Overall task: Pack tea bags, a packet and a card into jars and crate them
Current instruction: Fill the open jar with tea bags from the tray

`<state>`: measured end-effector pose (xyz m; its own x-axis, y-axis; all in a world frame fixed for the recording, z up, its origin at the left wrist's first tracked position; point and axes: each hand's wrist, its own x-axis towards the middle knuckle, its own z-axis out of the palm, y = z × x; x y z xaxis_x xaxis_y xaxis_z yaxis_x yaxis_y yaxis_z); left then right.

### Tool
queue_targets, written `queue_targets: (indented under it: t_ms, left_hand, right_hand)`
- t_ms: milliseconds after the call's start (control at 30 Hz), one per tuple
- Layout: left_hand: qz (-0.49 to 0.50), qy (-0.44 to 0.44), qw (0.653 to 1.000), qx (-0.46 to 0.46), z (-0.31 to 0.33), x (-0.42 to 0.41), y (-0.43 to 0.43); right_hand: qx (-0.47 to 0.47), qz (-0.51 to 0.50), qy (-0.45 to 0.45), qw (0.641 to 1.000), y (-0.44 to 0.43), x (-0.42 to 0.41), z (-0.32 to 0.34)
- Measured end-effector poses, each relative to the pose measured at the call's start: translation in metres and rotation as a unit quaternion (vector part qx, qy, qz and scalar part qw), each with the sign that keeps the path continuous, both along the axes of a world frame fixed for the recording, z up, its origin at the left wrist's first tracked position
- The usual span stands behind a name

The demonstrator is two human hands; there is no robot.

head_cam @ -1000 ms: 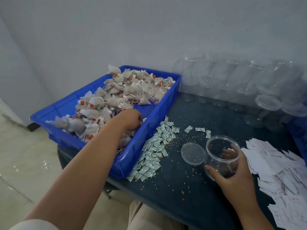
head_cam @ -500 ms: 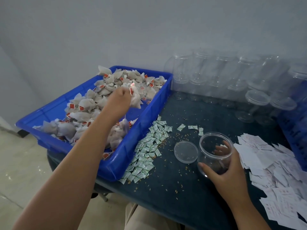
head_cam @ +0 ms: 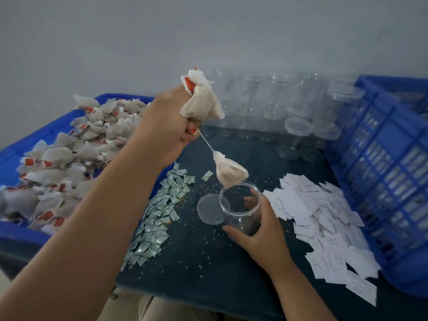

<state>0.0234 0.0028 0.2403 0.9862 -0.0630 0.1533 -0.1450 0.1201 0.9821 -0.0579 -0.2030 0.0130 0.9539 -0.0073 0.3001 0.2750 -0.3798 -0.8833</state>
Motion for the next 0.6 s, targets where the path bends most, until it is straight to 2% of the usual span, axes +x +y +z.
queue_targets:
  t_ms: [133,300,433,600]
  left_hand:
    - [-0.055,0.02,0.998,0.006,-0.012,-0.006,-0.036]
    - [-0.07,0.05,0.985,0.151,-0.046,-0.01,-0.061]
    - [-0.061,0.069,0.954,0.285,-0.072,-0.007,-0.063]
    - [-0.038,0.048,0.947,0.315,-0.087,-0.002,-0.056]
  right_hand:
    - [0.009,-0.006,-0.017,1.0,-0.002,0.0,0.0]
    - [0.032,-0.011,-0.026,0.999,-0.004,0.0,-0.001]
    - [0.052,-0.03,-0.028,0.998,-0.004,0.0,-0.004]
    - [0.059,-0.039,-0.014,0.997,-0.004,0.0,-0.004]
